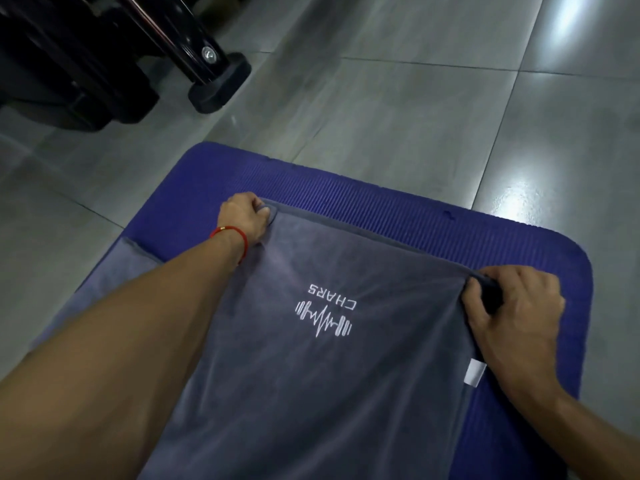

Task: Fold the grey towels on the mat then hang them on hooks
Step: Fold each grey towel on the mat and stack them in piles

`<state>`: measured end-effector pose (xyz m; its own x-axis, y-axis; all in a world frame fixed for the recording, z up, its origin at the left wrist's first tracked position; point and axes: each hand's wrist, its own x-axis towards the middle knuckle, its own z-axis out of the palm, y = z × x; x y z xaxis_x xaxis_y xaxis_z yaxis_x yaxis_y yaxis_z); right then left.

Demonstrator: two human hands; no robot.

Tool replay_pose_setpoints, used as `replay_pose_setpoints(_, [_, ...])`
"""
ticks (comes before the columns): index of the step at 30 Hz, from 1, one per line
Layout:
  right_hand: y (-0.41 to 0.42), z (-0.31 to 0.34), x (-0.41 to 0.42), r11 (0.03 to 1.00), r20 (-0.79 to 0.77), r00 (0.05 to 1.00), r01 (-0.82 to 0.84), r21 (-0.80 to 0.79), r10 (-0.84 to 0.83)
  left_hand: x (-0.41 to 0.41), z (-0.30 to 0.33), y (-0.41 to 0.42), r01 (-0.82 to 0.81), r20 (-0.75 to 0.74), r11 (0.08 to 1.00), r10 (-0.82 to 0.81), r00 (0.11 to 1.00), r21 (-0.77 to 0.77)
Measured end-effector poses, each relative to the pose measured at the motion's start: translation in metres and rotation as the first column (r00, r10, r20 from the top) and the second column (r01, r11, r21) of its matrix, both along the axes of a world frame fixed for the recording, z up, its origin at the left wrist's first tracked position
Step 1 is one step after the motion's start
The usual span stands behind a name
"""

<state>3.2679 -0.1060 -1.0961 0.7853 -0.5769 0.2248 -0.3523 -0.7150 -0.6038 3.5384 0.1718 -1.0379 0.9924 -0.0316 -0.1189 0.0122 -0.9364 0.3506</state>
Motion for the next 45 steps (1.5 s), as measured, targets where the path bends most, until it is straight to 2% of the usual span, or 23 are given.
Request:
replay_pose_setpoints(6, [0.0,-0.003,-0.002,0.999,0.026,1.0,-0.009,-0.049,0.01,0.002,0.009,0.003,0.083,0.037,0.997,-0.082,0.996,-0.01])
replay_pose_setpoints(13, [0.002,-0.003,0.001,0.998,-0.003,1.0,0.028,-0.062,-0.028,-0.025,0.045,0.022,0.233,0.217,0.973,-0.227,0.949,-0.001])
replay_pose_setpoints(18, [0.005,0.004,0.003,0.993,-0.108,0.993,0.03,-0.112,-0.042,-0.074,0.088,0.061,0.244,0.303,0.97,-0.235,0.923,0.009])
replay_pose_setpoints(23, [0.001,0.022,-0.006,0.997,-0.255,0.965,-0.075,-0.034,0.064,-0.144,0.135,0.094,0.255,0.341,0.967,-0.232,0.911,-0.023])
replay_pose_setpoints(24, [-0.001,0.03,-0.01,0.995,-0.247,0.964,-0.1,-0.009,0.095,-0.155,0.141,0.098,0.242,0.344,0.969,-0.215,0.914,-0.037])
replay_pose_setpoints(28, [0.017,0.09,-0.025,0.943,-0.047,0.947,-0.311,0.119,0.318,-0.211,0.179,0.148,0.122,0.424,0.99,-0.084,0.902,-0.063])
replay_pose_setpoints(31, [0.045,0.149,-0.022,0.887,0.034,0.889,-0.458,0.063,0.457,-0.258,0.215,0.202,-0.012,0.499,0.996,0.053,0.865,-0.085])
replay_pose_setpoints(34, [0.089,0.218,-0.019,0.8,0.21,0.788,-0.599,0.04,0.579,-0.308,0.251,0.26,-0.152,0.534,0.975,0.215,0.818,-0.16])
replay_pose_setpoints(38, [0.159,0.309,-0.017,0.666,0.279,0.666,-0.738,0.11,0.692,-0.374,0.292,0.331,-0.268,0.543,0.881,0.454,0.707,-0.389])
replay_pose_setpoints(39, [0.176,0.329,-0.018,0.637,0.283,0.635,-0.765,0.1,0.719,-0.391,0.3,0.346,-0.27,0.511,0.83,0.523,0.682,-0.489])
replay_pose_setpoints(41, [0.207,0.362,-0.021,0.583,0.297,0.583,-0.806,0.1,0.756,-0.424,0.313,0.37,-0.234,0.388,0.66,0.652,0.652,-0.714])
replay_pose_setpoints(43, [0.235,0.386,-0.025,0.543,0.305,0.549,-0.832,0.111,0.778,-0.454,0.324,0.391,-0.194,0.3,0.515,0.722,0.623,-0.835])
replay_pose_setpoints(45, [0.262,0.402,-0.03,0.486,0.332,0.512,-0.858,0.164,0.792,-0.481,0.333,0.41,-0.171,0.302,0.482,0.749,0.59,-0.86])
